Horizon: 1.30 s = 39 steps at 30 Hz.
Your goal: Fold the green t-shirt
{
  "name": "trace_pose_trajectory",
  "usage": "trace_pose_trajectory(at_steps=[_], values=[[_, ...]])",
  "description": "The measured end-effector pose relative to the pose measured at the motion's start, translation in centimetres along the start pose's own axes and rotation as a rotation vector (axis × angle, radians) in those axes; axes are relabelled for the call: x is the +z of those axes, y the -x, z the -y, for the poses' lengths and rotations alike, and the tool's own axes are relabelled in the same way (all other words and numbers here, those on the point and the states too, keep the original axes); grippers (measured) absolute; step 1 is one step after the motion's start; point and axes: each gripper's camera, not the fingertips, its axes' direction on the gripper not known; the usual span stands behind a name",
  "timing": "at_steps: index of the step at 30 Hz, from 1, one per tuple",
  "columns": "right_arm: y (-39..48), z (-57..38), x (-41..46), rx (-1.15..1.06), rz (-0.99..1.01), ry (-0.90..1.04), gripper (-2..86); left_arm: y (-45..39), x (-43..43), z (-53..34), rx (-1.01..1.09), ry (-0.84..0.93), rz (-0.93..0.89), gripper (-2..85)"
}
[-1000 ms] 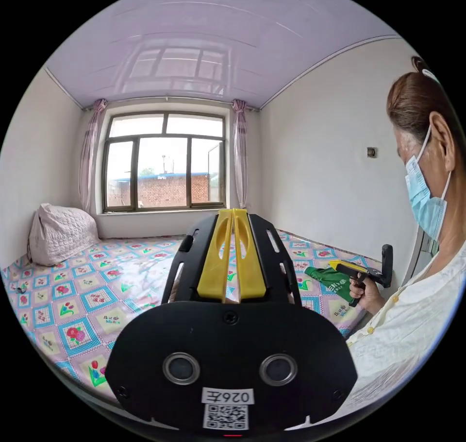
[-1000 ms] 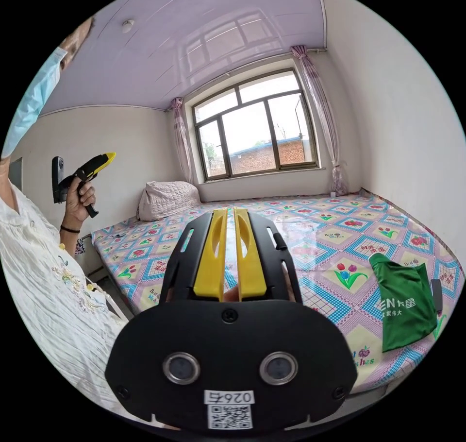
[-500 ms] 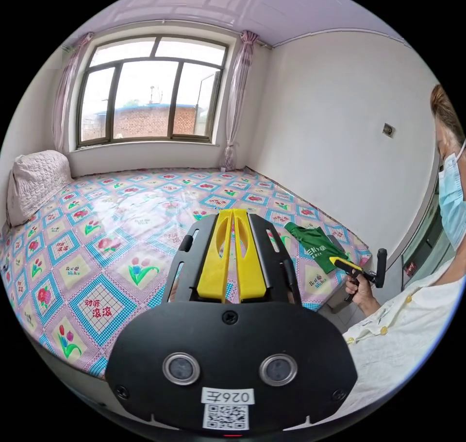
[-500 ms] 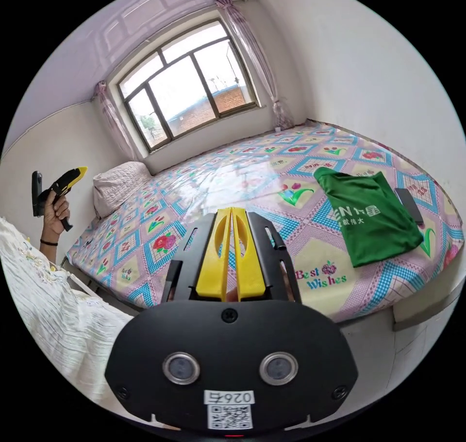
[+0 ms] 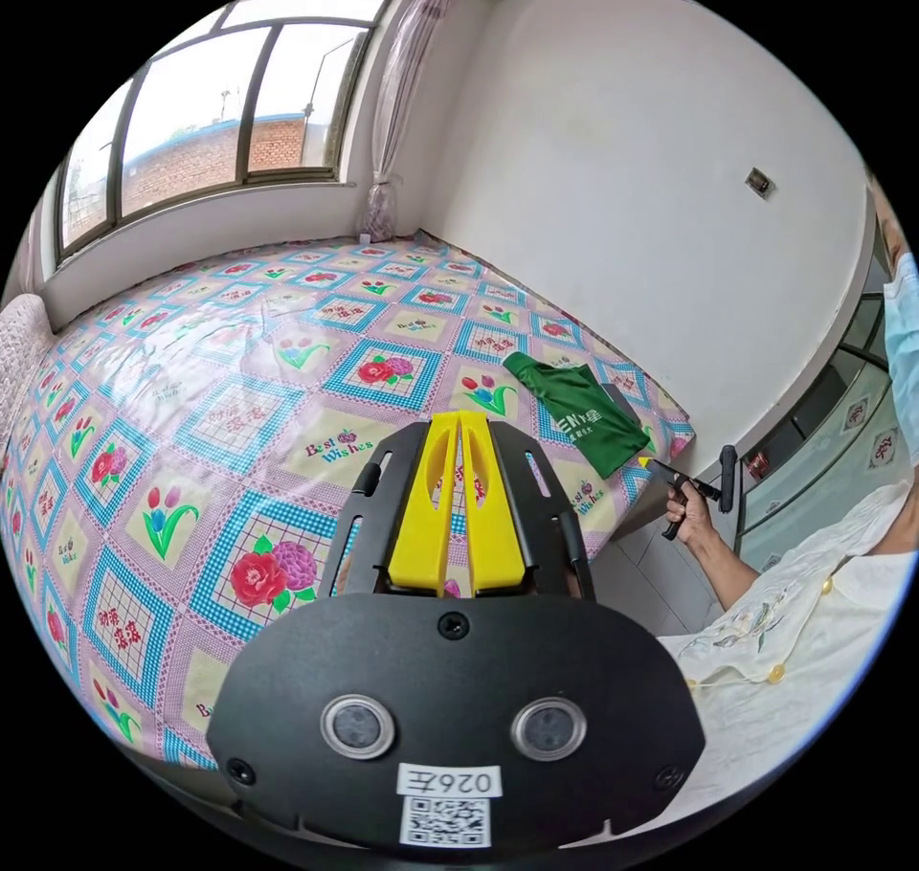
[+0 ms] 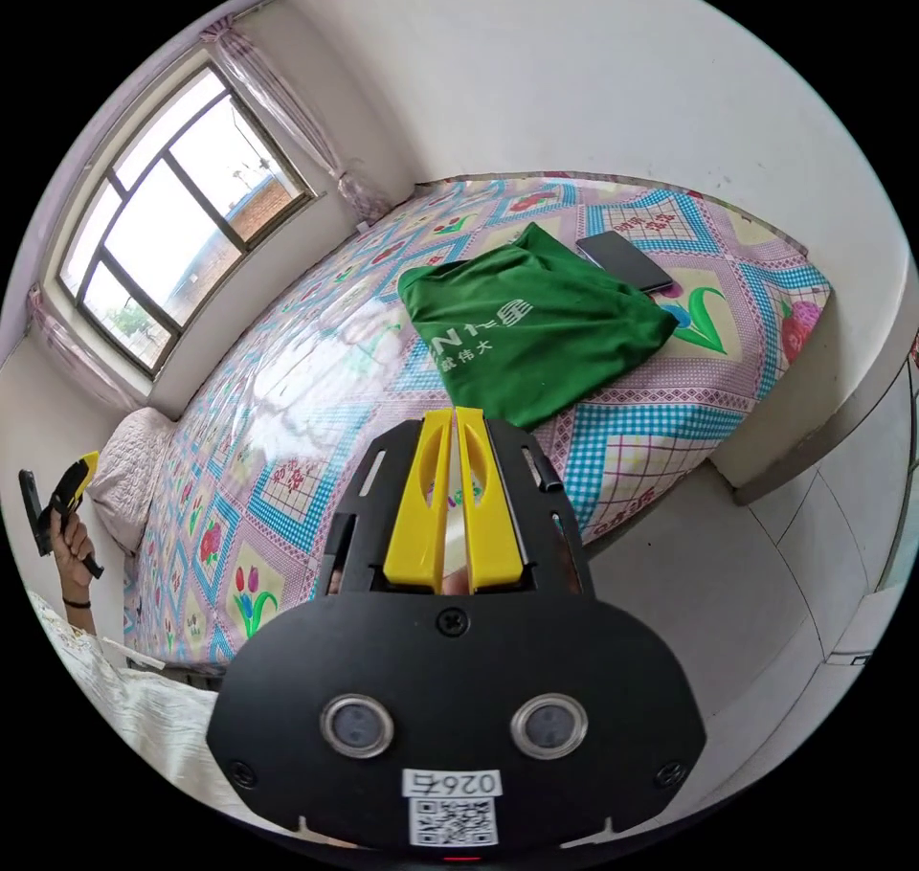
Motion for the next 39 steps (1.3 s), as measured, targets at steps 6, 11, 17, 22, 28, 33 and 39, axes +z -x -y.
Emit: trace_pose_trajectory(at_steps=[6,11,17,22,28,33,39], values=[[0.4,1.8,2.7,0.026,-0.046,0.042,-1.6,-0.6,4.3,2.8,0.004,0.053,0.021,-1.0],[0.7,2.4,3.8,0.083,-0.107,0.038,-1.1,0.5,6.0,4.1,-0.038,0.070,0.043,-1.0],[0.2,3.4,3.8,0.127,-0.208,0.011,0.3,1.7,7.9,5.5,-0.073,0.099,0.065,-1.0],[-0.5,4.5,3.9,0.163,-0.264,-0.004,1.6,2.1,9.7,6.8,-0.086,0.118,0.063,-1.0],[-1.0,5.2,4.1,0.182,-0.307,-0.007,2.3,2.4,12.6,8.2,-0.096,0.156,0.054,-1.0],[-1.7,4.9,3.9,0.201,-0.307,-0.004,2.5,1.7,15.9,9.4,-0.092,0.194,0.000,-0.9],[-2.6,4.5,3.3,0.203,-0.309,-0.002,2.9,-2.4,23.4,11.3,-0.019,0.272,-0.195,2.3]])
